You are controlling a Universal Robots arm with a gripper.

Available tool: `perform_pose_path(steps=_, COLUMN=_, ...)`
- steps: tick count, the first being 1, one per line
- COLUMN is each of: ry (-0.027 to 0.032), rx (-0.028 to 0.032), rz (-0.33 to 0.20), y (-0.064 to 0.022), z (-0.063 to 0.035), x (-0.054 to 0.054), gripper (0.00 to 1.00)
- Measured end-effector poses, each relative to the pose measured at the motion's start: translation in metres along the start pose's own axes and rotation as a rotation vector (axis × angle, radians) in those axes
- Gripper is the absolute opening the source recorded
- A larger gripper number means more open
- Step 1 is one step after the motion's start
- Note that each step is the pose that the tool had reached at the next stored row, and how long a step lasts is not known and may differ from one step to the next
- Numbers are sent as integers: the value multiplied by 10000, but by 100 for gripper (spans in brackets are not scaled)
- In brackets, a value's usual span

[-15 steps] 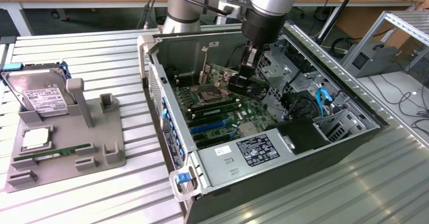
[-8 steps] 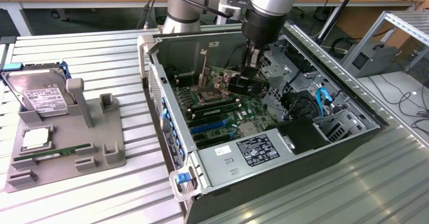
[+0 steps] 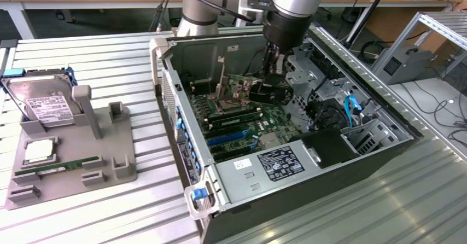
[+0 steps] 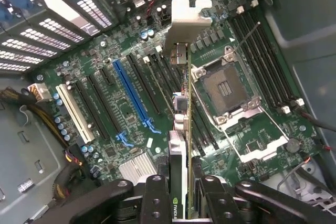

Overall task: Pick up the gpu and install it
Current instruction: 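Insert the gpu into the slot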

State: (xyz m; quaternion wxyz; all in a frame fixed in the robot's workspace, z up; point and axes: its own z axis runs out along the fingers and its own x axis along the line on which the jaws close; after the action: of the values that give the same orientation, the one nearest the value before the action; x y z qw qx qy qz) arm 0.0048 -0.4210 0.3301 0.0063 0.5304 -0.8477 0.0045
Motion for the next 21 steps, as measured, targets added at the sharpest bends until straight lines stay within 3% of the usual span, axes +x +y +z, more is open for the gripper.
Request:
perform_pose_path(steps=8, ry=-1, rx=11, rz=-747, y=0, z=0, x=0, gripper=27)
perform_pose_path(steps=17, ry=-2, rx=34, rz=-2236, y=0, z=0, x=0, gripper=27)
perform_pose_path(steps=21, ry=-2, rx=40, rz=-2554, y=0, z=0, x=0, gripper=27)
